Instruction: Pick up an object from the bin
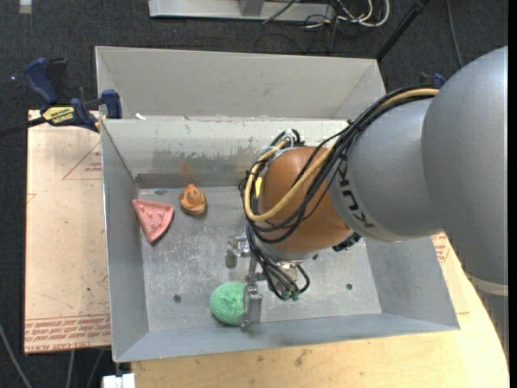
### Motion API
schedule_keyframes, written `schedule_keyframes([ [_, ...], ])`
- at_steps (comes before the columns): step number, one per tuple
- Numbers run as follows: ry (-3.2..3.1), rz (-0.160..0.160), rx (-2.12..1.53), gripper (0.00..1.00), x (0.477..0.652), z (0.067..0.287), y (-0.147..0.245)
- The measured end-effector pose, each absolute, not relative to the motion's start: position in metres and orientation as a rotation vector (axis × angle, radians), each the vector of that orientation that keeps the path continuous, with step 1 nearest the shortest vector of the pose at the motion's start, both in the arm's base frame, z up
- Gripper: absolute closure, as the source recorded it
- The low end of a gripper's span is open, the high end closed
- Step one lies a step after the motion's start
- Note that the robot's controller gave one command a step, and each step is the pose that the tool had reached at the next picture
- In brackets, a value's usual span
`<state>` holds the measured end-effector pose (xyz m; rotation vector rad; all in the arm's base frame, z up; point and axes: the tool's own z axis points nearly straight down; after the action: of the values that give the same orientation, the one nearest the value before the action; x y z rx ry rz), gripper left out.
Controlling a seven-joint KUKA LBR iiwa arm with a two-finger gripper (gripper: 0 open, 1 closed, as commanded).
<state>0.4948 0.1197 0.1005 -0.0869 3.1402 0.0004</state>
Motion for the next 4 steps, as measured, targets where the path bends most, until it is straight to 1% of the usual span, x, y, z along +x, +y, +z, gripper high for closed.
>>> schedule_keyframes([
  [1, 3.129, 0.001, 0.299, 0.0, 0.495, 0.083, 0.12],
  [2, 3.025, 0.001, -0.845, 1.0, 0.49, 0.07, 0.101],
  [3, 3.016, 0.003, -0.84, 0.0, 0.492, 0.071, 0.102],
  [4, 3.016, 0.003, -0.84, 0.0, 0.492, 0.071, 0.102],
])
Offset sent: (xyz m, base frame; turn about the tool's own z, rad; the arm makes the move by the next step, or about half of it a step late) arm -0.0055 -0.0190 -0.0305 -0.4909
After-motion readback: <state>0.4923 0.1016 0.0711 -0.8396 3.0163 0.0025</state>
